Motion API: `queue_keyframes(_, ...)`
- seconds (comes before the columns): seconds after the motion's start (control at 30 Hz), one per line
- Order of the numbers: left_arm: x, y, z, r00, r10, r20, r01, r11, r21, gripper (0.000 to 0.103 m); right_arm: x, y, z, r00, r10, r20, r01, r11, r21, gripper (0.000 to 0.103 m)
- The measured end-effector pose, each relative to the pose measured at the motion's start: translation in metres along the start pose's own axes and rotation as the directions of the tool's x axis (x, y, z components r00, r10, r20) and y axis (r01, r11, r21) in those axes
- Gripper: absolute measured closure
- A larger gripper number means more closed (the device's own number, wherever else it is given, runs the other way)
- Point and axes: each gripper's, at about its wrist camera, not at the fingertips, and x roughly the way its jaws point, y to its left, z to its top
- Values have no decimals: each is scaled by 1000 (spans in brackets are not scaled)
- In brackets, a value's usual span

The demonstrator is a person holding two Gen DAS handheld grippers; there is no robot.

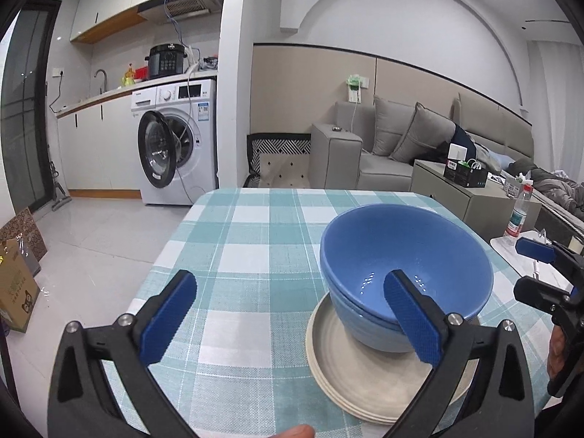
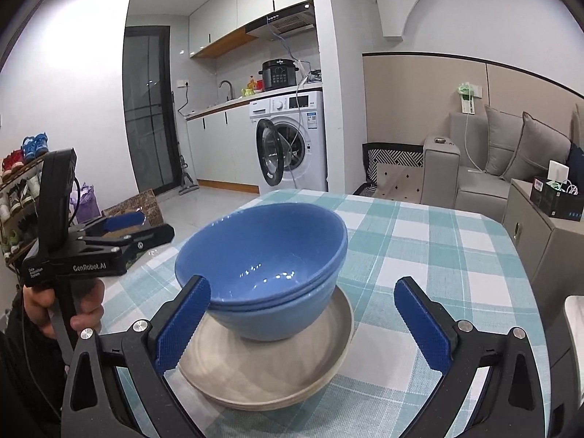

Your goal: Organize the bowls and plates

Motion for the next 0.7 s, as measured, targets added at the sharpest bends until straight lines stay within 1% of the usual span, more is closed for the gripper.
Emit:
queue_keyframes(0.1, -1, 2, -8, 1000, -22, 13, 22, 1000, -1, 0, 0, -2, -10, 1000, 0, 5, 0, 1000, -4, 1)
queue_keyframes(0.23, -1, -4, -15, 1000, -4, 27, 3, 999, 40, 0, 0, -4, -21, 1000, 8, 22, -8, 1000, -7, 1)
queue_keyframes(0.33, -1, -7, -20, 999, -16, 32, 14, 998, 57, 0, 0, -2, -28, 999, 13, 36, -13, 1000, -19, 1)
queue_keyframes(0.43, -3, -8, -23, 999, -22, 48, 19, 998, 55, 0, 1, 1, -32, 999, 32, 33, -31, 999, -26, 1)
queue_keyframes(0.7, -5, -6, -32, 998, -46, 46, 44, 997, 59, 0, 4, 7, -41, 998, 55, 35, -54, 998, -39, 1)
